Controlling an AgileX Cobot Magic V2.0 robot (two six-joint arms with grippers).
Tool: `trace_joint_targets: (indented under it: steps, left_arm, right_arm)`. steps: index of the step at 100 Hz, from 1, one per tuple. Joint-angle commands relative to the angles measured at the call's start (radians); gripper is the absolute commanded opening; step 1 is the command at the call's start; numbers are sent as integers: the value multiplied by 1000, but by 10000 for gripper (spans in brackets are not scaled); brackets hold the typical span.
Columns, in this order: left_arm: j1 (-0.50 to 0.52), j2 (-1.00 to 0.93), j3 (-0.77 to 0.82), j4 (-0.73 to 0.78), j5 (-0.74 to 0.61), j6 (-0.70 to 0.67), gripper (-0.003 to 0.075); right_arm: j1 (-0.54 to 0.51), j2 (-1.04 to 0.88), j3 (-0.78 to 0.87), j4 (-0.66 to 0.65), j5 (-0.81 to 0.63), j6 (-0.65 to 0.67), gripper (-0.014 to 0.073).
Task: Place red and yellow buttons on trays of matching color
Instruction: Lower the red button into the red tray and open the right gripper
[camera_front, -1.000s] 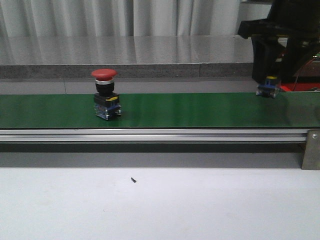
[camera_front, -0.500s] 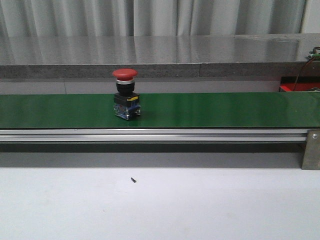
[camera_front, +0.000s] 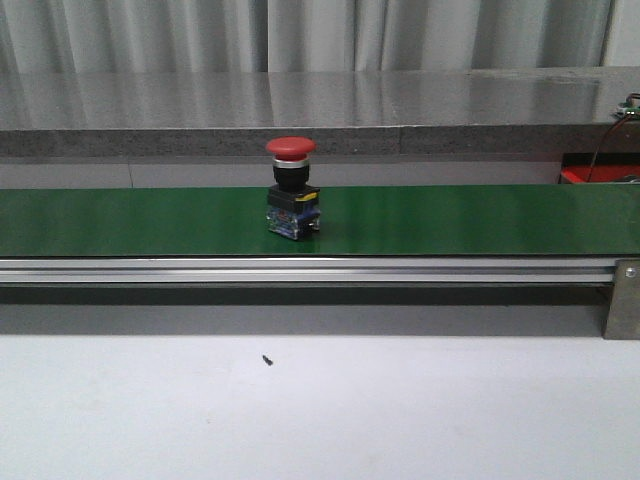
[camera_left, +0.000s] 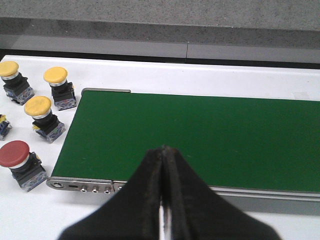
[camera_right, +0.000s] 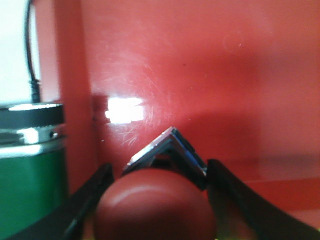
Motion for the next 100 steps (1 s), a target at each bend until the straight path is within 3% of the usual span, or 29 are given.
trace_joint_targets:
  steps: [1, 35, 63, 90, 100]
  left_arm:
    - [-7, -4, -26, -19, -67, 0, -20]
    - [-7, -4, -26, -19, -67, 0, -20]
    - [-7, -4, -26, -19, -67, 0, -20]
    - [-7, -4, -26, -19, -67, 0, -20]
    - [-7, -4, -26, -19, -67, 0, -20]
  right_arm:
    - [-5, -25, -34, 5, -46, -10, 261]
    - [-5, 36, -43, 5, -59, -10, 267]
    - [-7, 30, -114, 5, 22, -9, 605]
    - [-7, -28, -279, 15, 152, -8, 615]
    - [-2, -77, -295, 81, 174, -19, 615]
